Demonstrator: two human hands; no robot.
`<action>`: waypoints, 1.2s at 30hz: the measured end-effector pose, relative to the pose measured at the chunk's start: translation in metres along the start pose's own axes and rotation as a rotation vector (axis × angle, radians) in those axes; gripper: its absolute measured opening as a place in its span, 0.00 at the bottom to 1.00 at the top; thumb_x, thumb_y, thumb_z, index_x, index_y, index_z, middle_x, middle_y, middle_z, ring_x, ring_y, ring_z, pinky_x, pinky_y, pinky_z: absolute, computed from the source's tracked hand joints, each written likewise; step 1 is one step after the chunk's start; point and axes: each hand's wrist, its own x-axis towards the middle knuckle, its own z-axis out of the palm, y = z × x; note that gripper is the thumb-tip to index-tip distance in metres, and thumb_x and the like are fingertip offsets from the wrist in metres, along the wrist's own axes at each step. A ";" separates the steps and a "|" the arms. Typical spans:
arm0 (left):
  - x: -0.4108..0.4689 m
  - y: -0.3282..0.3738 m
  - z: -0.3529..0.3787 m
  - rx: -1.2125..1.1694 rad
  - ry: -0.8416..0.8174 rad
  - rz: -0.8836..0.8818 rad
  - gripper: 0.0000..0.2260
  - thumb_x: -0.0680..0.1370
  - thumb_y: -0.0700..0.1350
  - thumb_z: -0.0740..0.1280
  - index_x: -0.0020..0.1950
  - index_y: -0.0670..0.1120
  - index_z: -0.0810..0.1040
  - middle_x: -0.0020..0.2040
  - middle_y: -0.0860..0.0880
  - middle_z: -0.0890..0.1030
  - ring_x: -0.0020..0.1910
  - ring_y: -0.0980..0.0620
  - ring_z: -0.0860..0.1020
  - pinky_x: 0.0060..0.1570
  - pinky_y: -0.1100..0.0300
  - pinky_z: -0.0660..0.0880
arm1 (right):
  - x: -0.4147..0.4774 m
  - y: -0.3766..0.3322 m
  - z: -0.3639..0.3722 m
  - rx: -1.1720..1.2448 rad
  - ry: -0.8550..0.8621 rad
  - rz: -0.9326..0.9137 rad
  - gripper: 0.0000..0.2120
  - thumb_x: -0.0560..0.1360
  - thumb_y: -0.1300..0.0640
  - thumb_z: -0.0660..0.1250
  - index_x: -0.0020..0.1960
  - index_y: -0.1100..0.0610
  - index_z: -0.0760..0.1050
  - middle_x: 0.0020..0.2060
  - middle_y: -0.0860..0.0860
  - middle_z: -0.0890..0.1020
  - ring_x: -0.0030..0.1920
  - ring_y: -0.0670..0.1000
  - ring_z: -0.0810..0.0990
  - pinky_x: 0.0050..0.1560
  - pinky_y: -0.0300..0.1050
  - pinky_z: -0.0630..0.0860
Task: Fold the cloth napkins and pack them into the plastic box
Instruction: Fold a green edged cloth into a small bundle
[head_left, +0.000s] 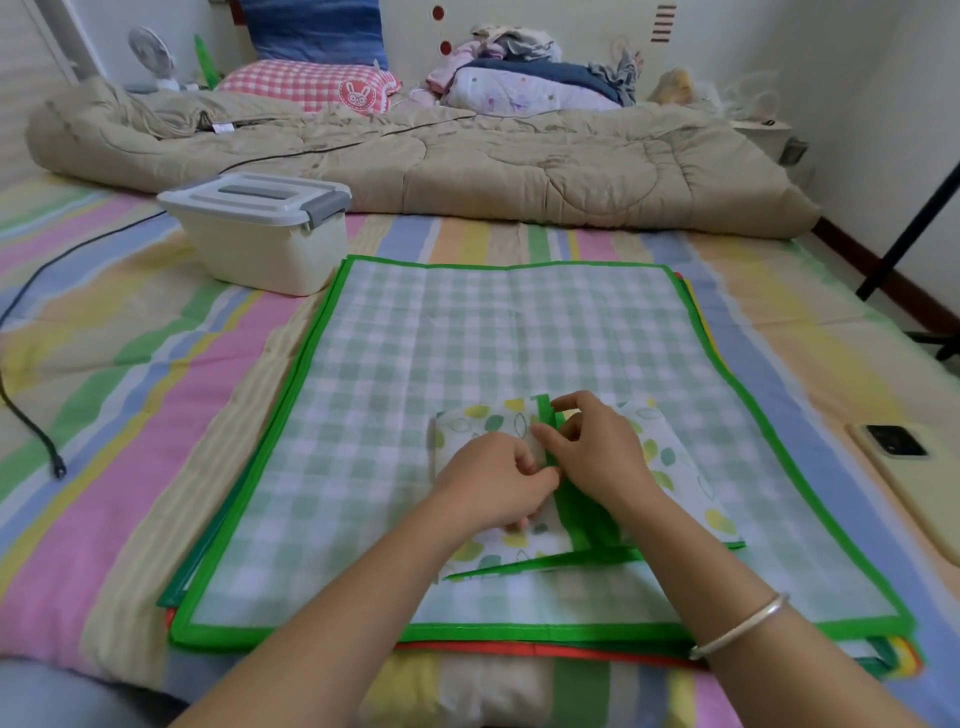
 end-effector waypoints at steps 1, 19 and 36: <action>-0.002 -0.005 0.001 0.024 0.095 0.060 0.10 0.78 0.52 0.67 0.38 0.51 0.76 0.35 0.53 0.83 0.34 0.57 0.80 0.42 0.57 0.79 | 0.000 0.001 0.002 -0.026 0.020 -0.004 0.15 0.76 0.46 0.69 0.59 0.51 0.73 0.37 0.46 0.79 0.39 0.45 0.77 0.35 0.40 0.68; 0.002 -0.054 0.009 0.795 -0.066 0.325 0.48 0.69 0.80 0.49 0.79 0.58 0.32 0.78 0.56 0.28 0.77 0.48 0.27 0.76 0.40 0.36 | -0.002 0.016 -0.009 0.228 0.073 -0.060 0.15 0.79 0.61 0.61 0.63 0.50 0.76 0.54 0.45 0.81 0.52 0.44 0.80 0.54 0.42 0.77; 0.027 -0.023 0.007 0.388 -0.143 0.289 0.35 0.79 0.66 0.57 0.82 0.53 0.51 0.82 0.54 0.47 0.79 0.59 0.41 0.78 0.49 0.36 | -0.008 0.066 -0.004 -0.652 -0.175 -0.358 0.39 0.71 0.40 0.26 0.80 0.49 0.44 0.78 0.43 0.44 0.78 0.48 0.38 0.76 0.52 0.34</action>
